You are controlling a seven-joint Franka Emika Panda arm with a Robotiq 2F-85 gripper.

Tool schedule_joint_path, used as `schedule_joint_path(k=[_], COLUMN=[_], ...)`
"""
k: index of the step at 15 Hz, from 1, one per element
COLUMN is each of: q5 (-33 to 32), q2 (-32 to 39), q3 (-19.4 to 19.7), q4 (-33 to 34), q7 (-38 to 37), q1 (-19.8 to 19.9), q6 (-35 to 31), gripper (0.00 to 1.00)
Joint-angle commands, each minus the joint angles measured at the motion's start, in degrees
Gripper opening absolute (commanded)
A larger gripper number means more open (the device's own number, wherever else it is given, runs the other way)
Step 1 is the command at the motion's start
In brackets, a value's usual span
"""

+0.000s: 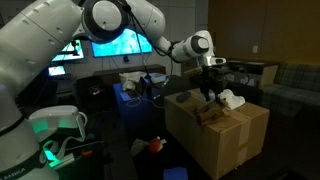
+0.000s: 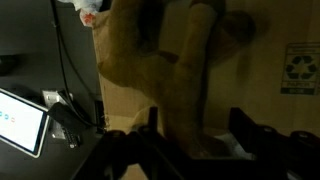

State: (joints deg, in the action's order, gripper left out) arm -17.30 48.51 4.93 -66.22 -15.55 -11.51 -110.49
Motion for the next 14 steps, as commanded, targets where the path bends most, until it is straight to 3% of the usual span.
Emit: schedule_joint_path(k=[1, 7, 14], q5=[0.39, -0.06, 0.34], q2=[-1.02, 3.00, 12.85], q3=[-0.16, -1.32, -2.38], q4=[4.32, 13.89, 26.56], q7=[-0.68, 2.39, 15.42], q1=[-1.81, -3.27, -2.00], q6=[5.56, 6.06, 2.90], gripper=[1.00, 1.00, 1.00])
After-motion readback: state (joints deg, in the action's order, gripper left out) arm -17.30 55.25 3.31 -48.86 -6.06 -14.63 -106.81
